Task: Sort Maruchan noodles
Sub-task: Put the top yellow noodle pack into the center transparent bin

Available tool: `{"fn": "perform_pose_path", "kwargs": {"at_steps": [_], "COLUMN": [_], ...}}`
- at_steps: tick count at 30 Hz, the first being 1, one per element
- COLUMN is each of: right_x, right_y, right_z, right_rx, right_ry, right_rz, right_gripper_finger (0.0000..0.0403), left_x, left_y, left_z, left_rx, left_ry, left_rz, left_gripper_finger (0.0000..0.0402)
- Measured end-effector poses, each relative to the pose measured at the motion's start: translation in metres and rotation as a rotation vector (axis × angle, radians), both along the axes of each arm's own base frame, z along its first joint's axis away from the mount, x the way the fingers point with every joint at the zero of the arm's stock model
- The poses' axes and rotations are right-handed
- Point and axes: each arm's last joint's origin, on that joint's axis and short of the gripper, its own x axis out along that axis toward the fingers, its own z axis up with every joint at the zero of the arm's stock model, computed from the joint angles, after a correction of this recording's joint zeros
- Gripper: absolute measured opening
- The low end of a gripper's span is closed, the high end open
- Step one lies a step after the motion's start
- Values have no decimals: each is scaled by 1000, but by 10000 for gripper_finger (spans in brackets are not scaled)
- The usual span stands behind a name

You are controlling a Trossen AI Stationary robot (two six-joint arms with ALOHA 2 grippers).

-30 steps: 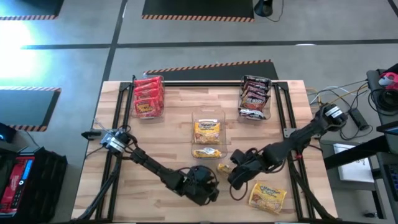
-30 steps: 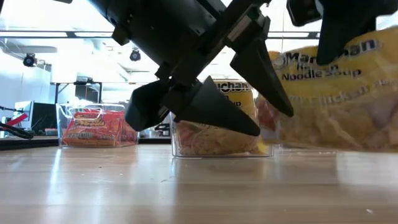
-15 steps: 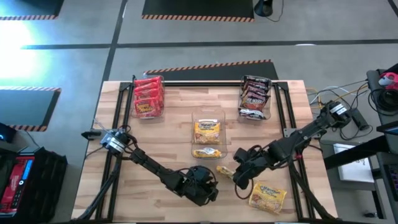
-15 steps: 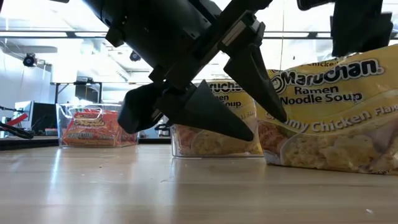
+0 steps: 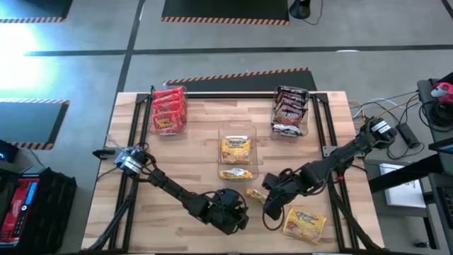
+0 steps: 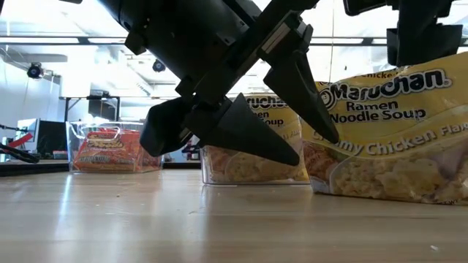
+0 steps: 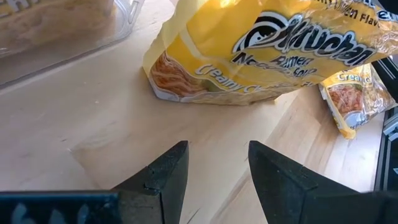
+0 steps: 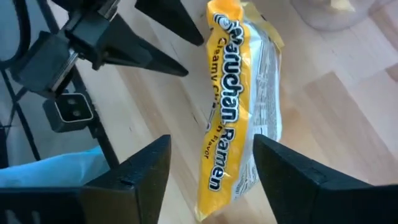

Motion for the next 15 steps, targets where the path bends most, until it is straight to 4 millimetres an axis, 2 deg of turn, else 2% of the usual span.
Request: {"fn": "perform_pose_path", "kwargs": {"at_steps": [7,15], "right_x": [7,27], "right_y": [1,10], "right_z": [-12,-23], "right_rx": [-52,-137], "right_ry": [21,27], "right_rz": [-20,40], "right_gripper_finger": [238,240], "left_x": [0,0], "left_y": [0,0], "left_z": [0,0], "left_rx": [0,3], "left_ry": [1,2], "left_rz": [-4,-7], "left_gripper_finger": [152,152]}}
